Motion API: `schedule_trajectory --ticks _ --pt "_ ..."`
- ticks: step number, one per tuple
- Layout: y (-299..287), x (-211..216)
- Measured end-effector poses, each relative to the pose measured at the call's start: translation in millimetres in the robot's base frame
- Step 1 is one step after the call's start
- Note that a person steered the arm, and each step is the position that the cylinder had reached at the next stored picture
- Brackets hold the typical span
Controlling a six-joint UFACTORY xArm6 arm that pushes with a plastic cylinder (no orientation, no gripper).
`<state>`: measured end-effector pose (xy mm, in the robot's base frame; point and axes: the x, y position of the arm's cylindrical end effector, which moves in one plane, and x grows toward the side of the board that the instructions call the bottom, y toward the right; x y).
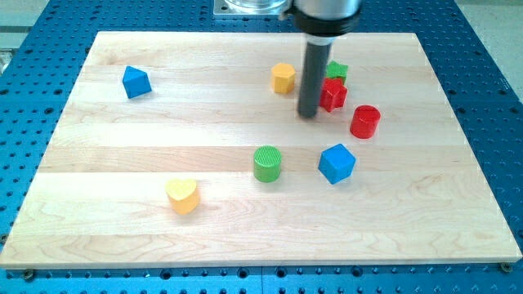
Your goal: Move the blue cube to the bottom left of the red circle
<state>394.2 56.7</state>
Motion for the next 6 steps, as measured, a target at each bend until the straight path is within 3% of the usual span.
schedule_trajectory --ticks 2,4,5,6 --pt "11 84" --pt "117 88" --pt "144 64" --pt "130 30"
